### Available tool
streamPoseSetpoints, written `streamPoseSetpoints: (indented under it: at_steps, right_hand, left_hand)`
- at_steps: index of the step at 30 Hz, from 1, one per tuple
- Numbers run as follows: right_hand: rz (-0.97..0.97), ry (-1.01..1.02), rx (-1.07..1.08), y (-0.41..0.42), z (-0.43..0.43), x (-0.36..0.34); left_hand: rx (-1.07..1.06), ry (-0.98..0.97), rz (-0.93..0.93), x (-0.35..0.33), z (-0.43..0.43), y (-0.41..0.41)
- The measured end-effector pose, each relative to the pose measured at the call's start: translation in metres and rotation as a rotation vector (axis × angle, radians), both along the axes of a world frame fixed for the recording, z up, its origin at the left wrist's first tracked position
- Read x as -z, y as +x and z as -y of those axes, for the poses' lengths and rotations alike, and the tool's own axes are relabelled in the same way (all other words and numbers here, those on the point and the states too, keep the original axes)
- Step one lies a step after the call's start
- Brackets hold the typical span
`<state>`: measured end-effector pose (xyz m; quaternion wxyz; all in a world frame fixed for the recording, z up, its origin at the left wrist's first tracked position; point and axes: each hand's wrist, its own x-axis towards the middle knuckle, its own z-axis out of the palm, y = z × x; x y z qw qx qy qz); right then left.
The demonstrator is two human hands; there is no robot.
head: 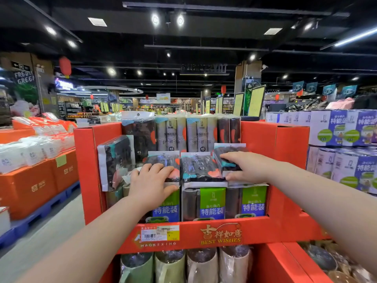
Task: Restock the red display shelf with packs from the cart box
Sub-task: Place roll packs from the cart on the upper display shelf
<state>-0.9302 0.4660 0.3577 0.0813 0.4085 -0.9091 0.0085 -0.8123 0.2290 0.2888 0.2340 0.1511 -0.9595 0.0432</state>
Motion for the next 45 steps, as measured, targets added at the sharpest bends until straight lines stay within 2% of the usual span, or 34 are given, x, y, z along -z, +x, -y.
streamPoseSetpoints:
  at_steps: [4,14,21,25,29,34,40,45]
  right_hand:
    - [0.019,0.026,0.038,-0.015,-0.012,0.001]
    - [-0.19,0.049,0.151,-0.002,-0.005,0.015]
    - [-0.261,-0.107,-0.064,0.051,-0.008,0.046]
    - [-0.162,-0.068,-0.195,0.073,-0.008,0.085]
    - [-0.022,0.046,-0.252,0.093,-0.006,0.135]
    - [0.143,0.148,-0.309,0.123,-0.002,0.189]
    - [0.189,0.236,-0.364,0.171,-0.01,0.229]
    - [0.227,0.318,-0.398,0.212,-0.017,0.257]
  left_hand:
    - [-0.003,-0.004,-0.012,0.001,0.0,0.0]
    - [-0.058,-0.007,0.05,-0.002,-0.009,0.003]
    - [-0.053,-0.004,-0.017,0.022,-0.043,0.028]
    - [-0.039,0.037,0.016,0.05,-0.066,0.05]
    - [0.003,0.095,0.174,0.092,-0.087,0.078]
    - [-0.06,0.148,0.352,0.139,-0.105,0.118]
    - [-0.106,0.189,0.414,0.174,-0.122,0.168]
    - [-0.118,0.21,0.357,0.183,-0.122,0.211]
